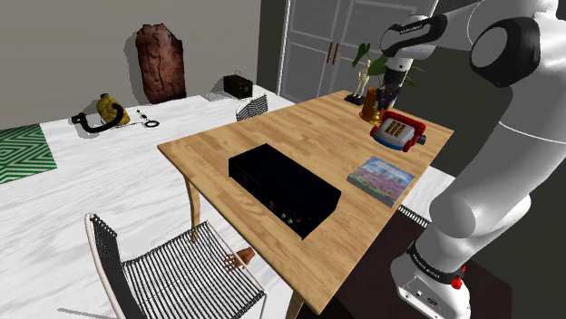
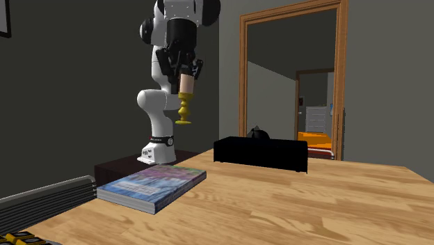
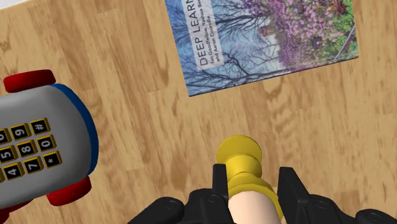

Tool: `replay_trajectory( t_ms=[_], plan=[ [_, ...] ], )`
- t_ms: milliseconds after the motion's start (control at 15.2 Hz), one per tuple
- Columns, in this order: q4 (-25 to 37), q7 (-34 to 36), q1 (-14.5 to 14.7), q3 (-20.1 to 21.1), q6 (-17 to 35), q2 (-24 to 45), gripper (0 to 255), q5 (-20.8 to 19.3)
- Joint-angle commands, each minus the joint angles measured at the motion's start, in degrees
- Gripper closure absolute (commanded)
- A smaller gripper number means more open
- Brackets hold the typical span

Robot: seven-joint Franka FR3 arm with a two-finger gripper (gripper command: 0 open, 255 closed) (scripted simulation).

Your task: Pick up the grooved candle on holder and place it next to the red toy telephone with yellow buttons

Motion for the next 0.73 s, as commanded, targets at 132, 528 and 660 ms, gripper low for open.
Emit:
replay_trajectory(
  t_ms=[132, 528, 660],
  plan=[
    [5.84, -6.05, -3.4, -2.18, -1.08, 5.06, 255, 2.19],
    [17.81, -14.31, -9.7, -4.22, -4.46, 14.39, 255, 6.44],
    [22.83, -16.77, -12.27, -4.51, -6.11, 18.02, 255, 7.99]
  ],
)
